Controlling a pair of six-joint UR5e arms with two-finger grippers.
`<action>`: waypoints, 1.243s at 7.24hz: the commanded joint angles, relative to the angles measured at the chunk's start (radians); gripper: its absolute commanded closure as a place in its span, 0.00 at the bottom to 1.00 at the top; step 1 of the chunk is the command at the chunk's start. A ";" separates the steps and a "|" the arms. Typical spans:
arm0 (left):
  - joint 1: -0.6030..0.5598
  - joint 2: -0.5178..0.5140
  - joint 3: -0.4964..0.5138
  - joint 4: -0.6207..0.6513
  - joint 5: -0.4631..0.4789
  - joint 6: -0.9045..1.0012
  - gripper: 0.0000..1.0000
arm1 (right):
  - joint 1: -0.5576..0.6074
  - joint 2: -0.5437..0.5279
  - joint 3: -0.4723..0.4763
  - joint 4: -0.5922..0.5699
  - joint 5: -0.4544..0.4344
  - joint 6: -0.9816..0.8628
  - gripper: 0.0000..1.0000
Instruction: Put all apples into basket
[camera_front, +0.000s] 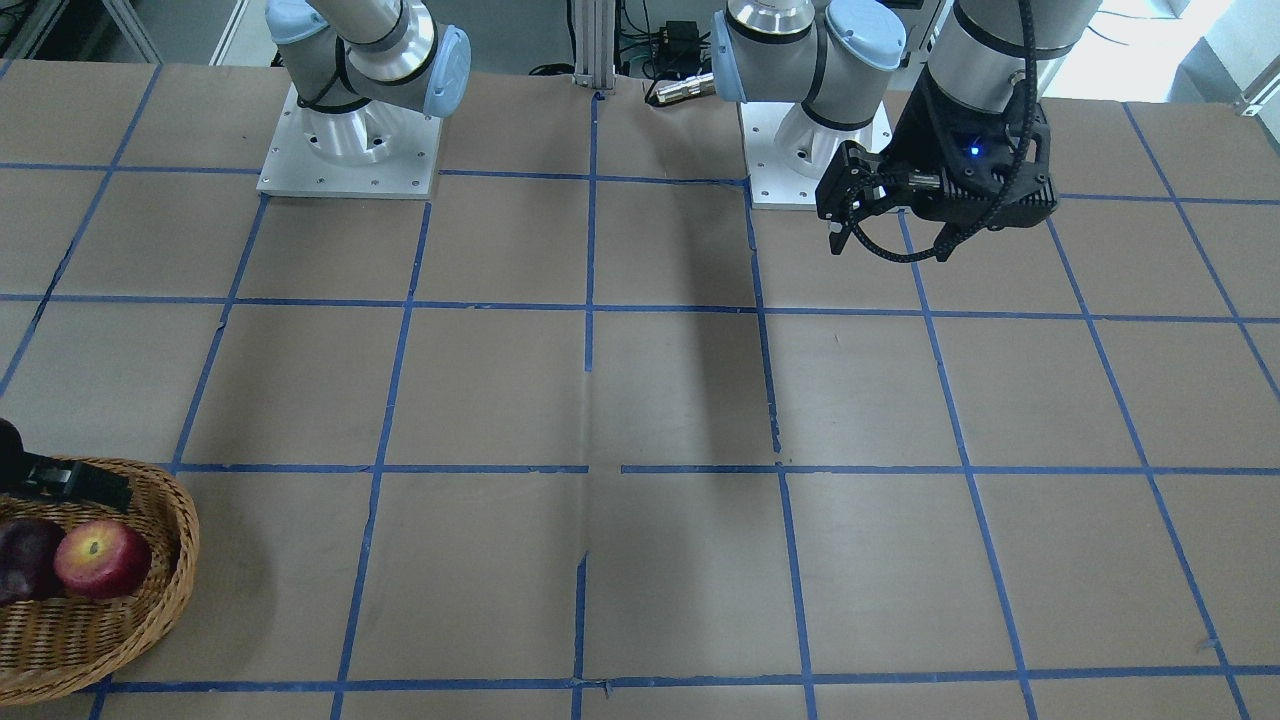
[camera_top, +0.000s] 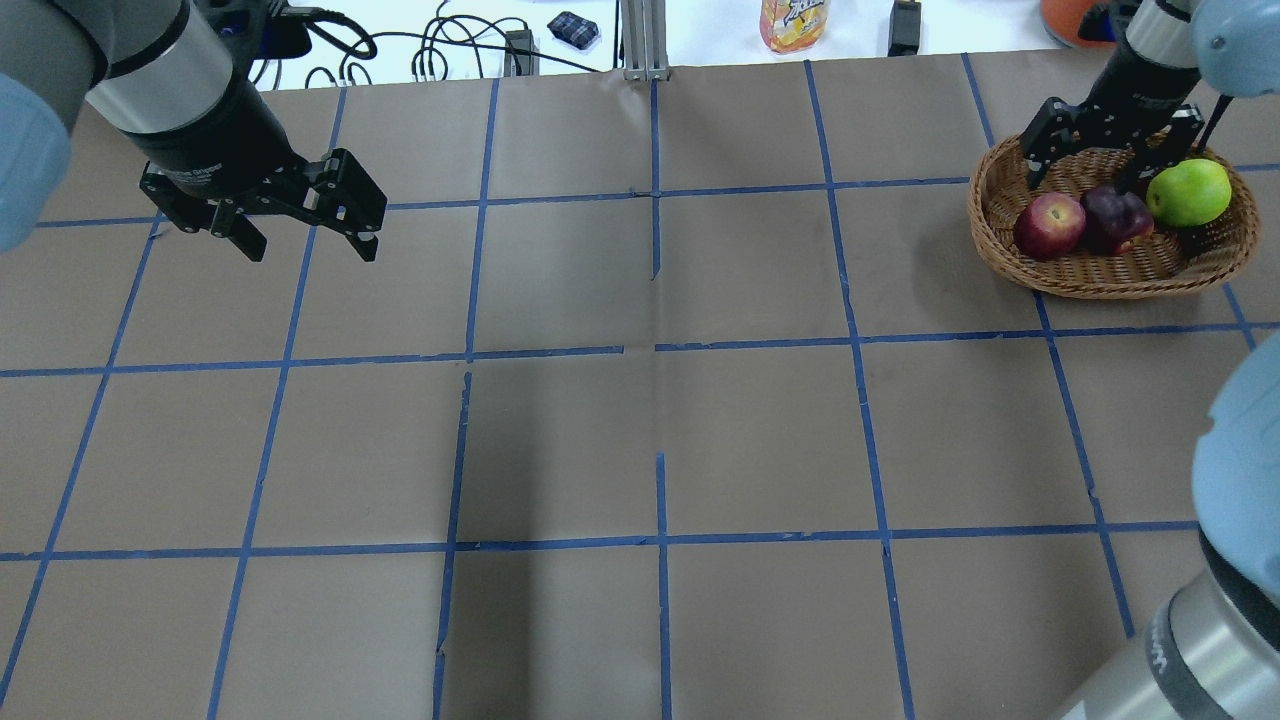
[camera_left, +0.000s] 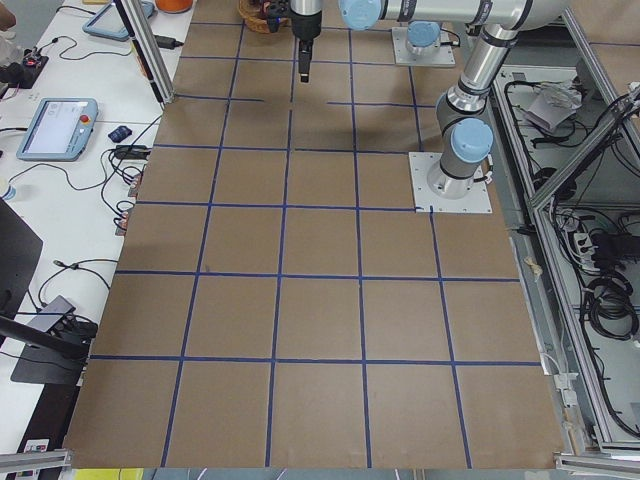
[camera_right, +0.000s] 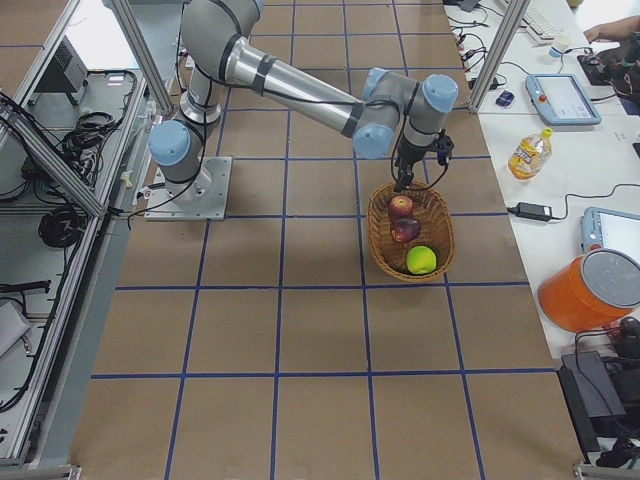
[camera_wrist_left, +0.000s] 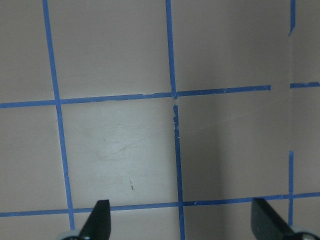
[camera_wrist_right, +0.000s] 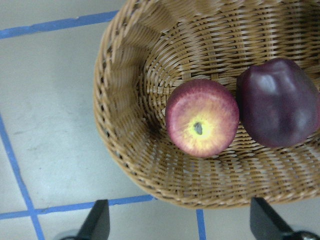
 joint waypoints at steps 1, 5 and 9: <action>0.000 0.000 0.000 -0.004 0.001 0.000 0.00 | 0.116 -0.163 0.032 0.092 0.003 0.143 0.00; 0.000 0.000 0.000 -0.004 0.001 0.000 0.00 | 0.236 -0.431 0.260 0.094 0.006 0.250 0.00; 0.000 -0.001 -0.003 -0.004 0.001 0.000 0.00 | 0.337 -0.465 0.262 0.144 0.004 0.250 0.00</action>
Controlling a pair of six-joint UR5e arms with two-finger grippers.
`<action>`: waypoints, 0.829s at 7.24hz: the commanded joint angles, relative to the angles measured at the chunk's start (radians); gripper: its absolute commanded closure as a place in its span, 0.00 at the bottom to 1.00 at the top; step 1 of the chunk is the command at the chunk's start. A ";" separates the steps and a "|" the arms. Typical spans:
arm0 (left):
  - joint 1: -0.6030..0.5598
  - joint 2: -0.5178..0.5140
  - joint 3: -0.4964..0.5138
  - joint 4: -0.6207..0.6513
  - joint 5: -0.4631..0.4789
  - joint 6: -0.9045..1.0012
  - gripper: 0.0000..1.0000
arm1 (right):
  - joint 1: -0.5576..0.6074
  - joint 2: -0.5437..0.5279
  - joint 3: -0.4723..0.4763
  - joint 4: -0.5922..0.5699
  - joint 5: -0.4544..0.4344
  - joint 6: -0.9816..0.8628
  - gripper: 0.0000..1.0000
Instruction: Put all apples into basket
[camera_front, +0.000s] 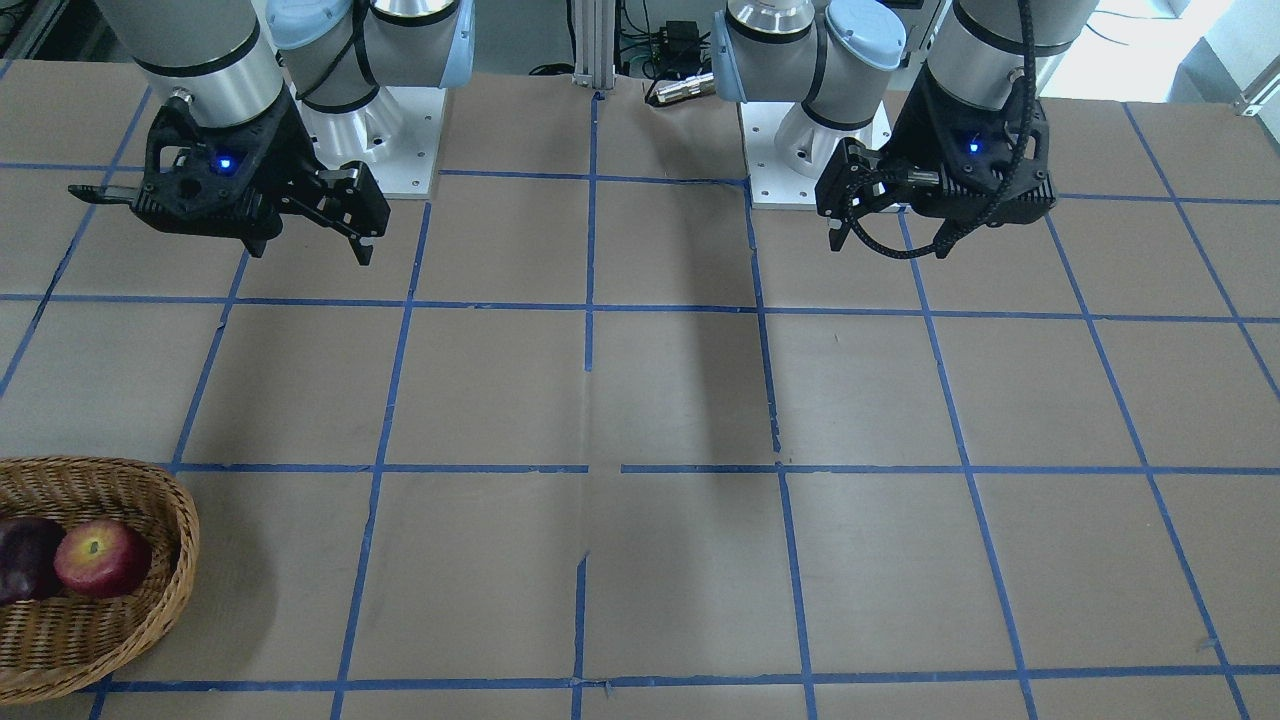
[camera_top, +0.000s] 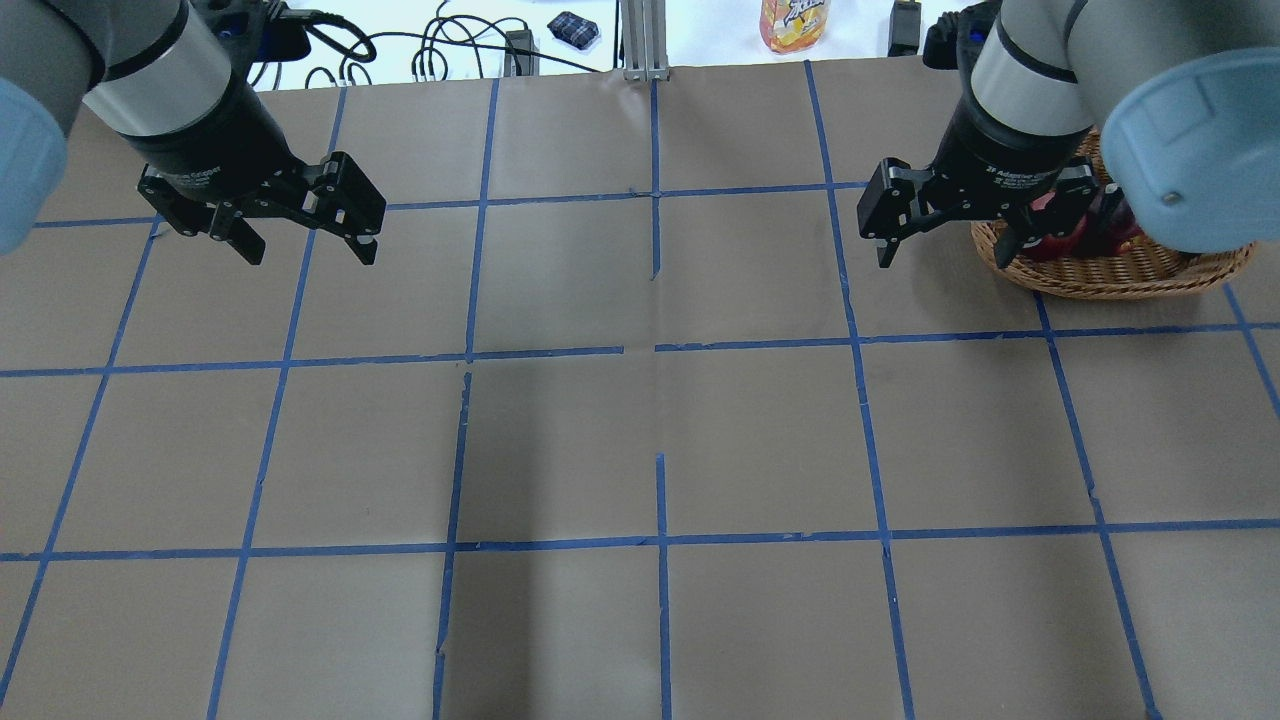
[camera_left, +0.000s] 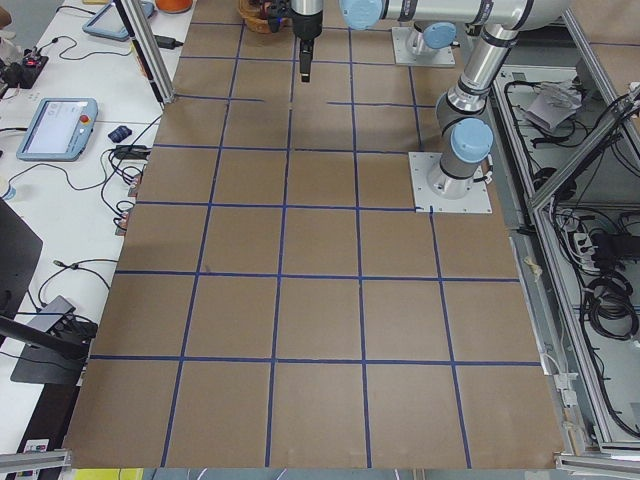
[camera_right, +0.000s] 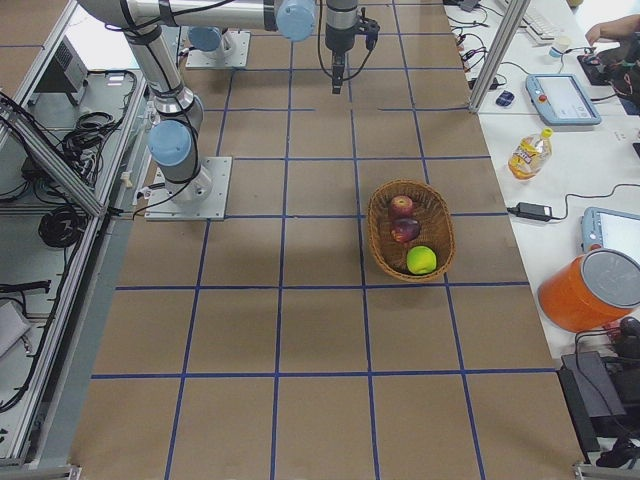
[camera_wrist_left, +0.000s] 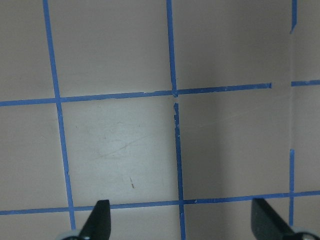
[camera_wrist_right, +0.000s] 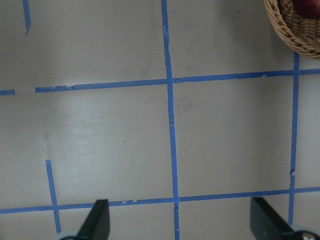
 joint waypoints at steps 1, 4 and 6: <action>0.000 0.000 -0.001 0.002 0.000 0.000 0.00 | 0.000 -0.025 -0.010 0.076 0.001 -0.003 0.00; 0.000 0.000 -0.002 0.001 0.000 0.000 0.00 | -0.021 -0.026 -0.032 0.161 0.018 -0.027 0.00; 0.000 0.006 -0.007 0.001 0.000 0.000 0.00 | -0.014 -0.028 -0.029 0.175 0.024 -0.027 0.00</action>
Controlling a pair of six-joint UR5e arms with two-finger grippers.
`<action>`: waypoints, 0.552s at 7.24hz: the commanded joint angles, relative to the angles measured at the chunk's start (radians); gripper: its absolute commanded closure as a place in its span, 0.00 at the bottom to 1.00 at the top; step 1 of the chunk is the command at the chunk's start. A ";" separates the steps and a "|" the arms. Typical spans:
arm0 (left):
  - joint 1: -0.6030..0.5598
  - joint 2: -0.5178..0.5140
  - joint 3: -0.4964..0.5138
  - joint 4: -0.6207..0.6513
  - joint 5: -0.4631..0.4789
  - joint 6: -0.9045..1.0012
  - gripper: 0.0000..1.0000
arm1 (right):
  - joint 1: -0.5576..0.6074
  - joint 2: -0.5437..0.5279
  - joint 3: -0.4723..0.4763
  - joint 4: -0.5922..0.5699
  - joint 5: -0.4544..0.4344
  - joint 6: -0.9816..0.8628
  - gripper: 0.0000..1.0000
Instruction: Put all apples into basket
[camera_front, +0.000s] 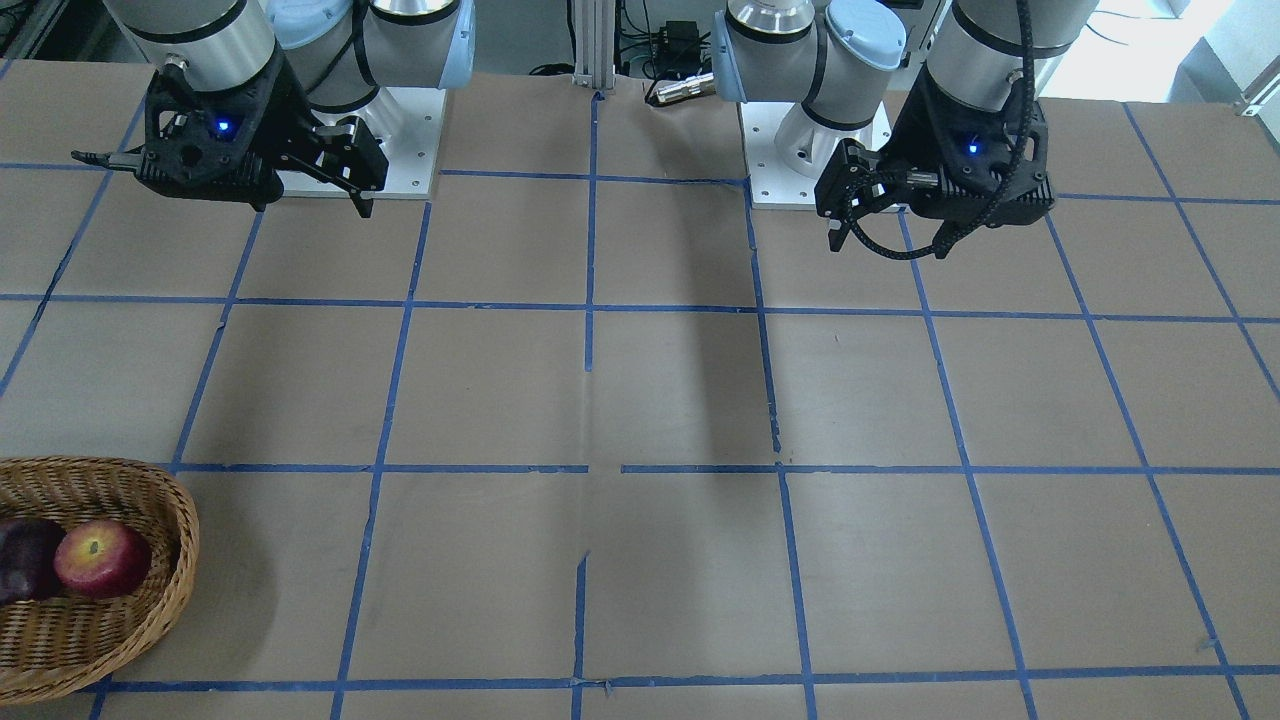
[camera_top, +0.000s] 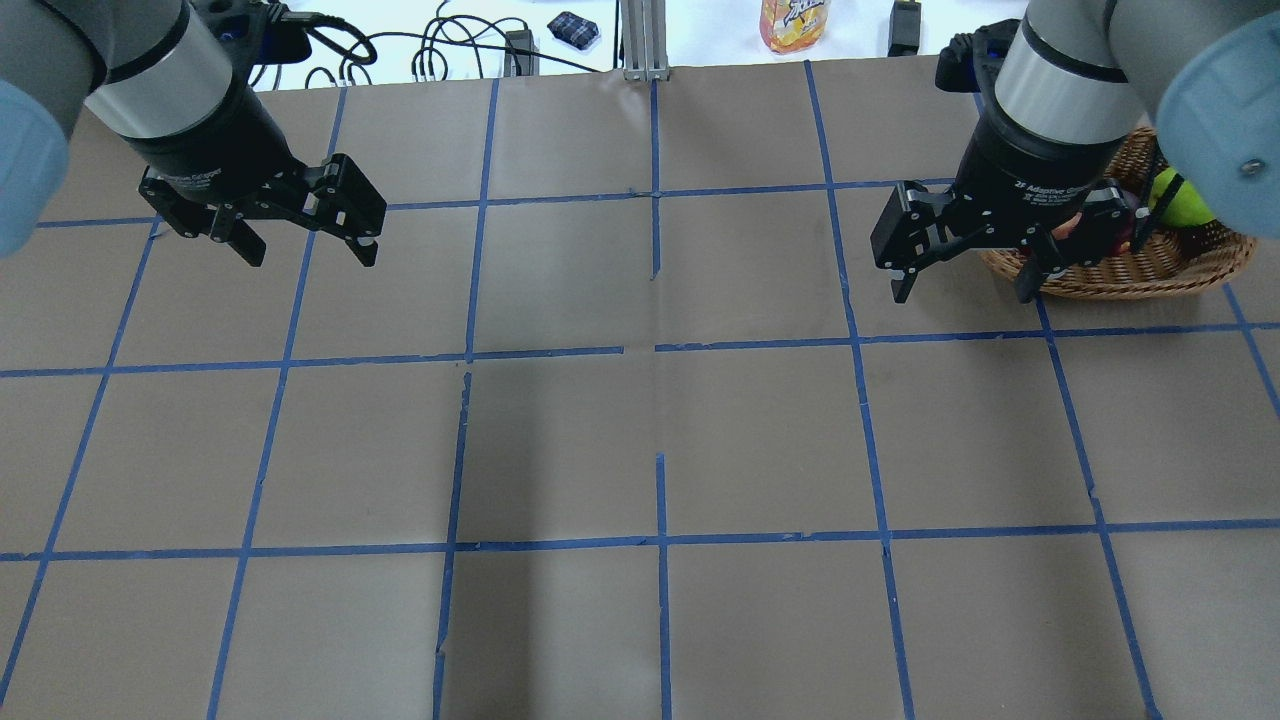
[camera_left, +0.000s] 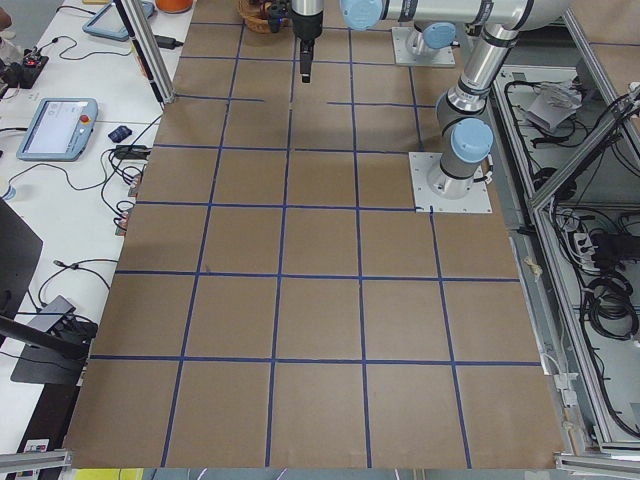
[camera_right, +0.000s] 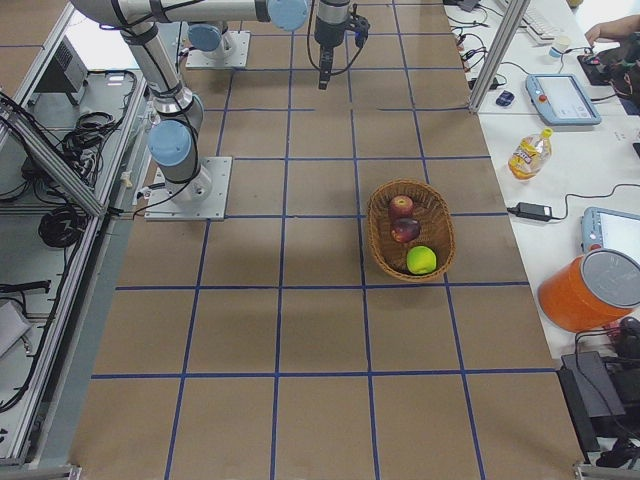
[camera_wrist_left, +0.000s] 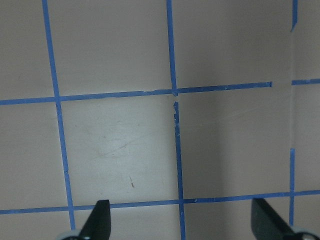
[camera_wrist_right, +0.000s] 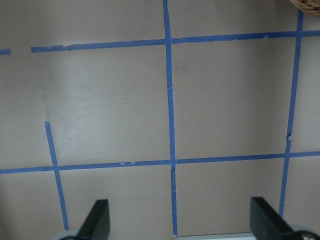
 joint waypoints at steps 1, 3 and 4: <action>0.000 0.001 -0.002 0.001 0.000 0.000 0.00 | 0.007 -0.009 0.003 0.001 0.008 0.003 0.00; 0.000 0.016 -0.014 -0.002 0.000 0.000 0.00 | 0.007 -0.011 0.011 0.001 0.015 0.003 0.00; 0.000 0.015 -0.014 -0.002 -0.002 0.000 0.00 | 0.007 -0.011 0.011 0.001 0.014 0.003 0.00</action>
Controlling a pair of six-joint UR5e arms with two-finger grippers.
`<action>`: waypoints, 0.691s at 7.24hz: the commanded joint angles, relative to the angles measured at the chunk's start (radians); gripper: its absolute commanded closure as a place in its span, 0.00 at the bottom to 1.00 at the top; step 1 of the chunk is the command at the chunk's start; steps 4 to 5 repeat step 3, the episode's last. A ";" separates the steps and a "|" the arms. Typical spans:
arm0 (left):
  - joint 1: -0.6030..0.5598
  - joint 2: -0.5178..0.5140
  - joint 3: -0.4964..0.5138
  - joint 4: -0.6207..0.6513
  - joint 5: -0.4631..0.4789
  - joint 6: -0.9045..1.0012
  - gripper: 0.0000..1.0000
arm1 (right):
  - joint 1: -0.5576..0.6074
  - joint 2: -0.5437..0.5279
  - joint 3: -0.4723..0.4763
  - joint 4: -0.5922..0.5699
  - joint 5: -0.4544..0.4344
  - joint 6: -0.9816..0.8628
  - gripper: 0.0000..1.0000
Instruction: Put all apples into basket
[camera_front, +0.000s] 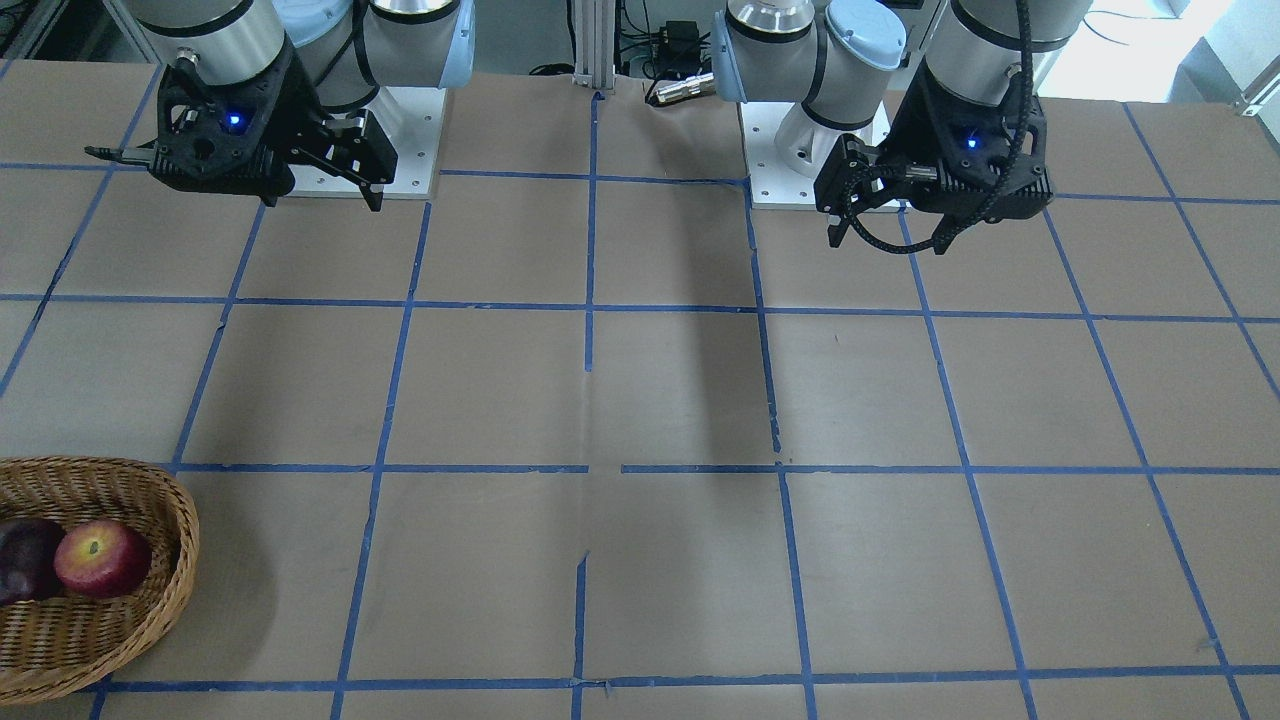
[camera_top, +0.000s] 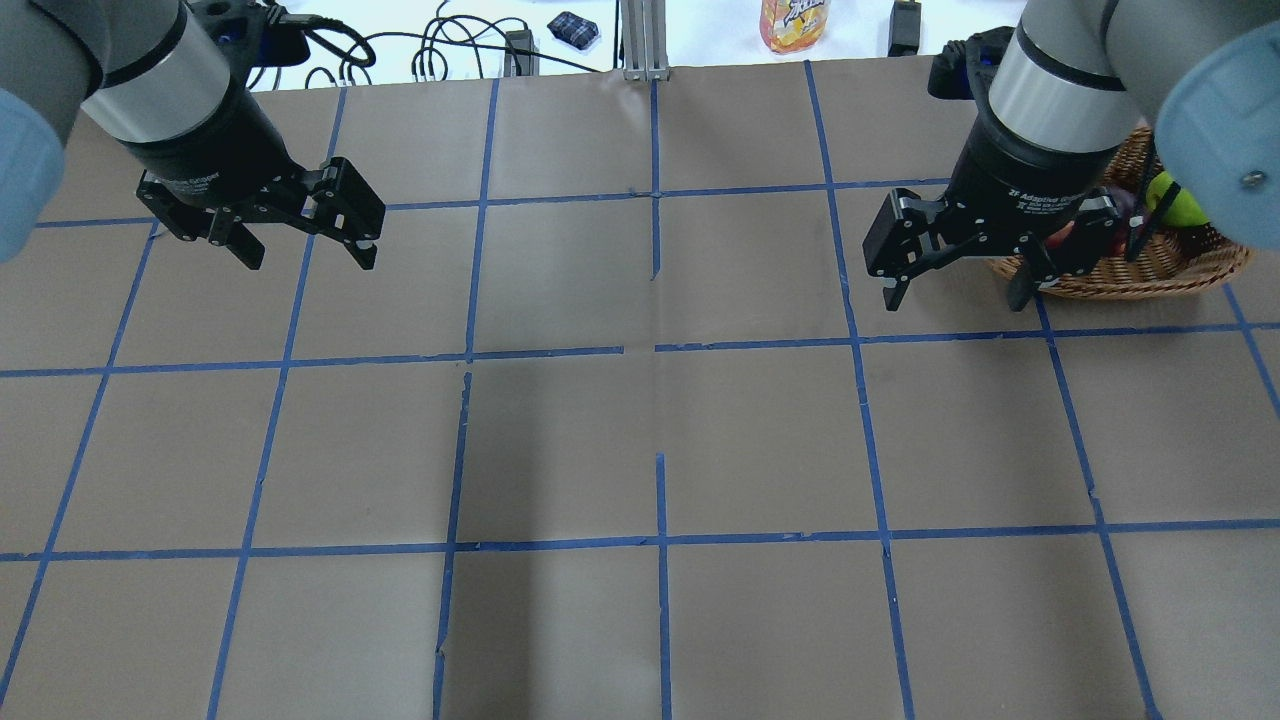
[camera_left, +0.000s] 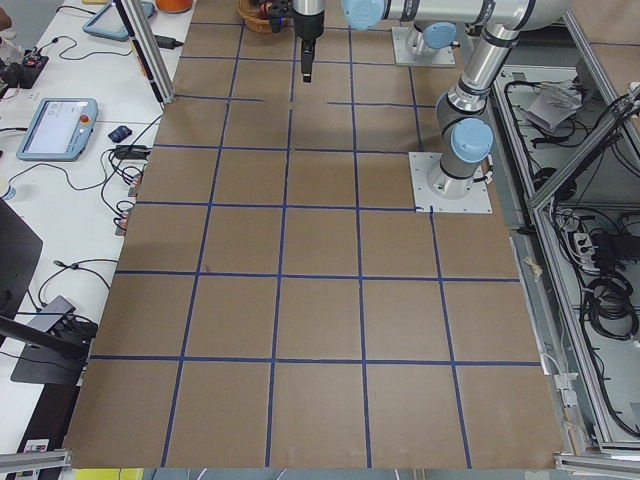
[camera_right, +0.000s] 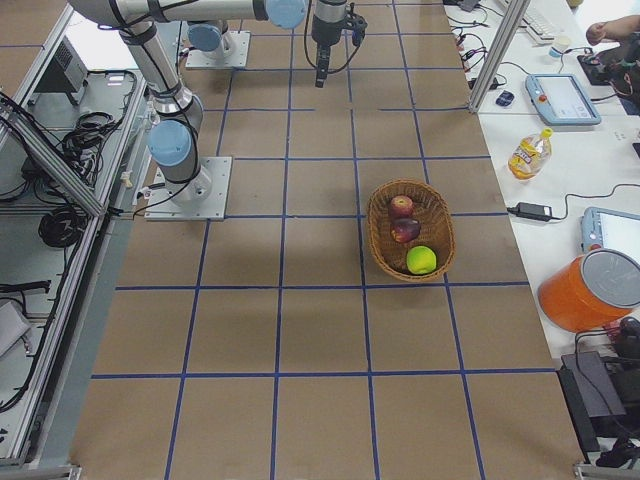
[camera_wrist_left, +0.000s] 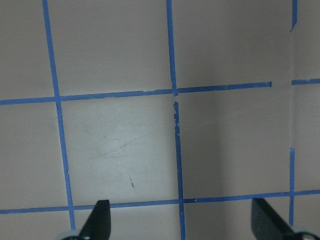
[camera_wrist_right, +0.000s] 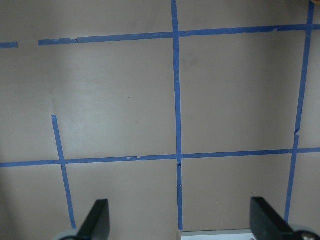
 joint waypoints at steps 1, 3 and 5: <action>0.000 -0.015 0.002 0.007 -0.003 -0.002 0.00 | 0.000 -0.001 0.002 -0.002 0.002 -0.001 0.00; -0.012 -0.012 -0.001 0.013 -0.003 -0.003 0.00 | 0.000 -0.001 0.004 0.000 0.001 -0.001 0.00; -0.012 -0.012 -0.001 0.013 -0.003 -0.003 0.00 | 0.000 -0.001 0.004 0.000 0.001 -0.001 0.00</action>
